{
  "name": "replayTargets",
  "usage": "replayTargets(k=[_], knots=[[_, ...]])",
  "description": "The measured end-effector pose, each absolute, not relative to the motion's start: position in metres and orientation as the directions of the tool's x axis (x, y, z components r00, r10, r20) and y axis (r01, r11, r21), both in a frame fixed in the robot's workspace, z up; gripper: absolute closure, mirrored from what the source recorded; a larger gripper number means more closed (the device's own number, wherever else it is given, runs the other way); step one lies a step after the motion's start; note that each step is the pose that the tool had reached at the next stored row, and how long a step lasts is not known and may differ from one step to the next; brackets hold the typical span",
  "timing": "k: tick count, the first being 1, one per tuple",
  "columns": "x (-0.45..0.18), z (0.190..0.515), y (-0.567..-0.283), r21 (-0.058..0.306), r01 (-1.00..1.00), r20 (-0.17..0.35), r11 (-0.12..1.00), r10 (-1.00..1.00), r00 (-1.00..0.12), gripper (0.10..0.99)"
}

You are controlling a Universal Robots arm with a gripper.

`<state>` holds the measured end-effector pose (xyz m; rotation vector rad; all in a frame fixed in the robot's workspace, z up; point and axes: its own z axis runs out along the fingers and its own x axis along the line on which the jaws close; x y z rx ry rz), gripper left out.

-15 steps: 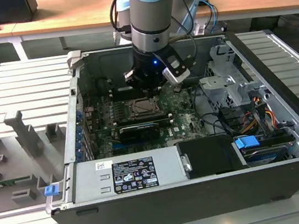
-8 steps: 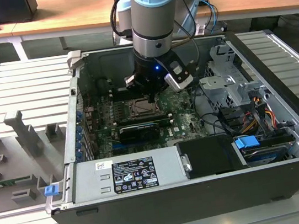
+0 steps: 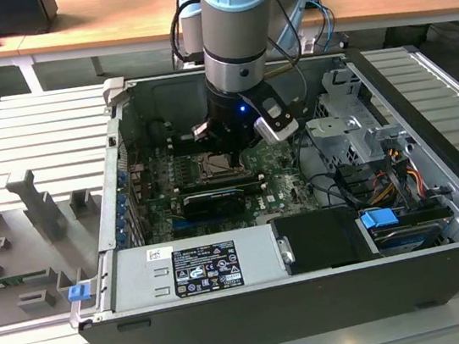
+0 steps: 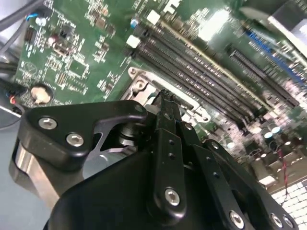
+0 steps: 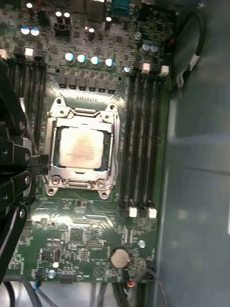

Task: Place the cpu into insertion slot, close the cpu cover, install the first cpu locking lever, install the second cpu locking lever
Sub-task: 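Install the second cpu locking lever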

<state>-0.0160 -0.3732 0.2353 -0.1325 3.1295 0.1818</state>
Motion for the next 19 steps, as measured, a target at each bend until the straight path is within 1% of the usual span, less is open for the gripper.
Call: replayTargets(k=[6, 9, 16, 19], knots=[[-0.027, 0.235, -0.383, 0.149, -0.085, -0.012, 0.985, -0.084, -0.996, 0.98], [-0.045, 0.231, -0.383, 0.151, -0.089, -0.012, 0.984, -0.089, -0.996, 0.98], [-0.056, 0.215, -0.383, 0.152, -0.104, -0.012, 0.983, -0.103, -0.995, 0.98], [-0.061, 0.213, -0.386, 0.172, -0.106, -0.014, 0.979, -0.105, -0.994, 0.98]])
